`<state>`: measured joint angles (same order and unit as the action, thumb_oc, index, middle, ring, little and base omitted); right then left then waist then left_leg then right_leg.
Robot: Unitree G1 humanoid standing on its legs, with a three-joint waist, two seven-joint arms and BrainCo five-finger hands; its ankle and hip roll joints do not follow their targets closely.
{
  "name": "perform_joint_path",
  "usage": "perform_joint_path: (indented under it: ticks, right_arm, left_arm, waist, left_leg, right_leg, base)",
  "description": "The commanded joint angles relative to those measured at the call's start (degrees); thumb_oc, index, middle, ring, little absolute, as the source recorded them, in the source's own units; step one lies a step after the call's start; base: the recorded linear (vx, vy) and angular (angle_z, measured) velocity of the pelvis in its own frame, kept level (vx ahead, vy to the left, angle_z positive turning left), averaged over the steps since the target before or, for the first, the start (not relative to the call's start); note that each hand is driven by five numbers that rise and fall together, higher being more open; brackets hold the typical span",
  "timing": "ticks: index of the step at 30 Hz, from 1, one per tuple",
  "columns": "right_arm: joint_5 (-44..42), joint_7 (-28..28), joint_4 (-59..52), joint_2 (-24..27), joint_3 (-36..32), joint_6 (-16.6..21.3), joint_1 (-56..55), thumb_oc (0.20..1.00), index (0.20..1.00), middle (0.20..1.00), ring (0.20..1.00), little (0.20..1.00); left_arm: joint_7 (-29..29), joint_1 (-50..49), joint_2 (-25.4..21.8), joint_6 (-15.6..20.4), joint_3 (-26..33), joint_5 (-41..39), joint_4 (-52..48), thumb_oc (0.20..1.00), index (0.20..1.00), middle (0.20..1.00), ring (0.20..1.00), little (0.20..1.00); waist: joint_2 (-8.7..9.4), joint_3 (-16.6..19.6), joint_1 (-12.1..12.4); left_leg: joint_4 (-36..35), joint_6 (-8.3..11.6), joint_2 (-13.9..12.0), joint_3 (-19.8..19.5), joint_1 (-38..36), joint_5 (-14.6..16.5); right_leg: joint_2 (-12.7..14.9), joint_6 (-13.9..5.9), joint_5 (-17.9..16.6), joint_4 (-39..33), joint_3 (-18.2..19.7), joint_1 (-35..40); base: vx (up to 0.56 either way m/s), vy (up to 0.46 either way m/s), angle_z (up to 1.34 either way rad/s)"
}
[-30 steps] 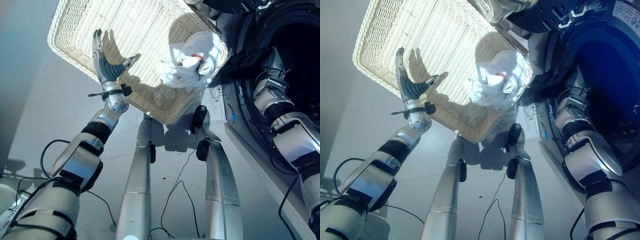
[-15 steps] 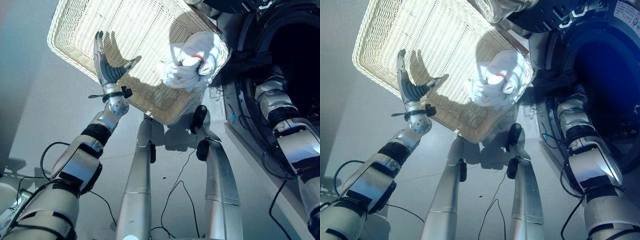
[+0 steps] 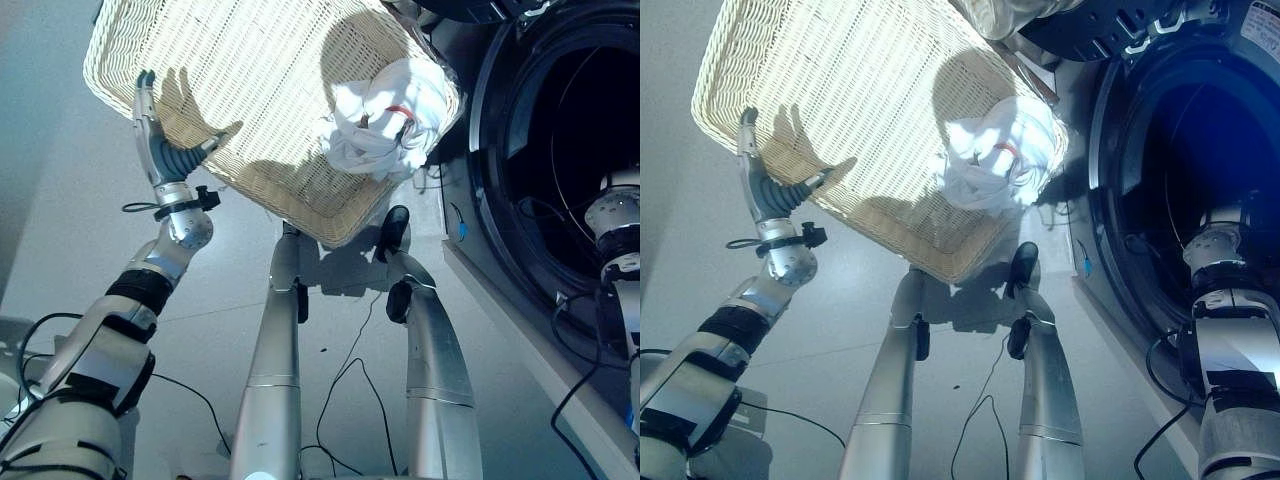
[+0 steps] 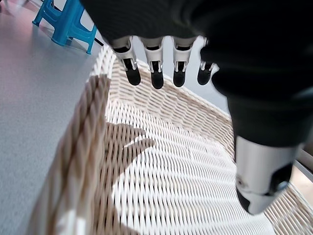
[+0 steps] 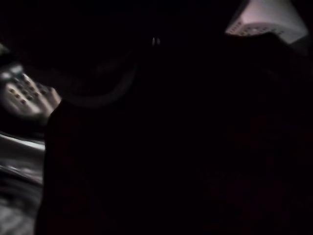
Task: Put the clothes into the washing machine.
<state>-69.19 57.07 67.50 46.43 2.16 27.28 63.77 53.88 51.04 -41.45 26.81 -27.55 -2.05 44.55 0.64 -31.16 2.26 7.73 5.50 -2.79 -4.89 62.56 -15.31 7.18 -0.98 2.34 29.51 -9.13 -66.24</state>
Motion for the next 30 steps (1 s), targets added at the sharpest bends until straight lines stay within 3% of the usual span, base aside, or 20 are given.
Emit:
perform_joint_path:
  ticks: [1, 2, 3, 4, 6, 9, 12, 16, 18, 21, 30]
  right_arm:
    - [3.25, 1.84, -0.73, 22.66, -2.40, 2.98, -9.02, 0.238, 0.238, 0.238, 0.238, 0.238]
    - [4.27, 1.06, -0.89, 22.73, -2.20, 2.02, -8.93, 0.445, 0.445, 0.445, 0.445, 0.445]
    - [5.46, 0.77, -0.91, 22.71, -1.74, 1.13, -8.57, 0.595, 0.595, 0.595, 0.595, 0.595]
    - [8.22, 1.36, -1.07, 22.54, -0.37, -0.24, -7.38, 1.000, 1.000, 1.000, 1.000, 1.000]
    - [12.38, 0.04, -0.65, 21.93, 1.89, -4.85, -5.84, 1.000, 1.000, 1.000, 1.000, 1.000]
    - [23.49, -1.55, 1.28, 19.86, 11.21, -17.93, 0.83, 1.000, 1.000, 1.000, 1.000, 1.000]
    - [28.03, -5.59, 3.75, 17.74, 17.33, -28.18, 5.65, 1.000, 1.000, 1.000, 1.000, 1.000]
    - [37.19, -7.88, 5.38, 15.98, 24.43, -36.23, 9.77, 1.000, 1.000, 1.000, 1.000, 1.000]
    - [40.71, -8.24, 5.13, 15.05, 26.44, -37.75, 10.82, 1.000, 1.000, 1.000, 1.000, 1.000]
    - [44.33, -8.54, 3.73, 12.84, 26.68, -37.20, 10.11, 1.000, 1.000, 1.000, 1.000, 1.000]
    - [49.59, -5.62, -5.50, 5.30, 22.90, -27.78, 1.43, 1.000, 1.000, 1.000, 1.000, 1.000]
  left_arm:
    - [-0.71, 0.40, -1.69, 2.89, 3.18, -2.90, 2.69, 1.000, 1.000, 1.000, 1.000, 1.000]
    - [-0.91, 0.53, -1.83, 2.92, 3.14, -3.15, 2.88, 1.000, 1.000, 1.000, 1.000, 1.000]
    - [-1.06, 0.78, -1.87, 2.90, 2.91, -3.36, 2.98, 1.000, 1.000, 1.000, 1.000, 1.000]
    - [-1.34, 1.21, -1.79, 3.15, 2.68, -3.50, 3.40, 1.000, 1.000, 1.000, 1.000, 1.000]
    - [-1.60, 1.63, -1.55, 3.30, 2.42, -3.70, 3.70, 1.000, 1.000, 1.000, 1.000, 1.000]
    - [-2.45, 3.97, -0.59, 2.82, 0.82, -4.12, 4.51, 1.000, 1.000, 1.000, 1.000, 1.000]
    - [-3.14, 5.66, -0.06, 2.29, 0.08, -4.67, 4.76, 1.000, 1.000, 1.000, 1.000, 1.000]
    - [-3.66, 7.38, 0.18, 2.27, -1.05, -5.65, 5.11, 1.000, 1.000, 1.000, 1.000, 1.000]
    - [-3.77, 8.03, 0.22, 2.12, -1.45, -5.98, 5.05, 1.000, 1.000, 1.000, 1.000, 1.000]
    - [-3.89, 8.09, 0.67, 2.15, -1.27, -5.24, 4.77, 1.000, 1.000, 1.000, 1.000, 1.000]
    - [-1.67, 8.33, 4.38, 2.12, -1.88, -0.44, 4.42, 1.000, 1.000, 1.000, 1.000, 1.000]
  waist:
    - [5.56, 1.37, -4.17]
    - [5.53, 1.37, -4.19]
    - [5.51, 1.37, -4.07]
    - [5.43, 1.37, -3.88]
    - [5.10, 1.37, -3.68]
    - [4.42, 1.37, -2.68]
    - [3.80, 1.37, -2.16]
    - [3.01, 1.37, -1.55]
    - [2.58, 1.37, -1.47]
    - [2.27, 1.37, -1.50]
    - [1.46, 1.37, -2.52]
  left_leg:
    - [8.81, -0.01, 0.80, 2.26, -2.83, 12.24]
    - [8.82, -0.04, 0.84, 2.24, -2.95, 12.33]
    - [8.85, -0.09, 0.95, 2.20, -3.00, 12.40]
    - [8.92, -0.21, 1.20, 2.14, -3.06, 12.51]
    - [8.93, -0.28, 1.25, 2.31, -3.12, 12.50]
    - [8.90, -0.61, 1.97, 2.16, -3.01, 12.31]
    - [9.17, -0.65, 2.23, 2.19, -2.75, 12.25]
    - [9.11, -0.77, 2.43, 2.17, -2.28, 11.89]
    - [9.20, -0.87, 2.52, 2.20, -1.93, 11.92]
    - [9.22, -0.97, 2.52, 2.40, -1.71, 12.09]
    - [8.25, -0.94, 2.52, 3.41, -1.43, 12.08]
  right_leg:
    - [-4.64, -7.58, -9.77, -11.35, 0.60, 6.76]
    - [-4.61, -7.54, -9.70, -11.37, 0.58, 6.87]
    - [-4.52, -7.52, -9.67, -11.43, 0.55, 6.92]
    - [-4.48, -7.45, -9.57, -11.53, 0.53, 6.97]
    - [-4.32, -7.41, -9.44, -11.50, 0.43, 6.98]
    - [-3.77, -7.25, -9.41, -11.98, 0.07, 7.10]
    - [-3.38, -7.19, -9.37, -11.99, -0.24, 6.95]
    - [-2.95, -7.14, -9.41, -11.97, -0.61, 6.55]
    - [-2.82, -7.13, -9.28, -11.81, -0.67, 6.19]
    - [-2.77, -7.30, -9.19, -11.59, -0.65, 5.83]
    - [-2.92, -7.50, -8.72, -11.56, 0.15, 4.58]
  base:
    - [0.00, 0.000, 0.00]
    - [0.00, 0.000, 0.00]
    - [0.00, 0.000, 0.00]
    - [0.00, 0.000, 0.00]
    - [0.00, 0.000, 0.00]
    - [0.00, -0.005, -0.01]
    - [0.00, 0.000, 0.00]
    - [0.00, 0.000, 0.00]
    - [0.00, 0.000, 0.00]
    - [0.00, 0.000, 0.00]
    - [-0.01, 0.025, 0.01]
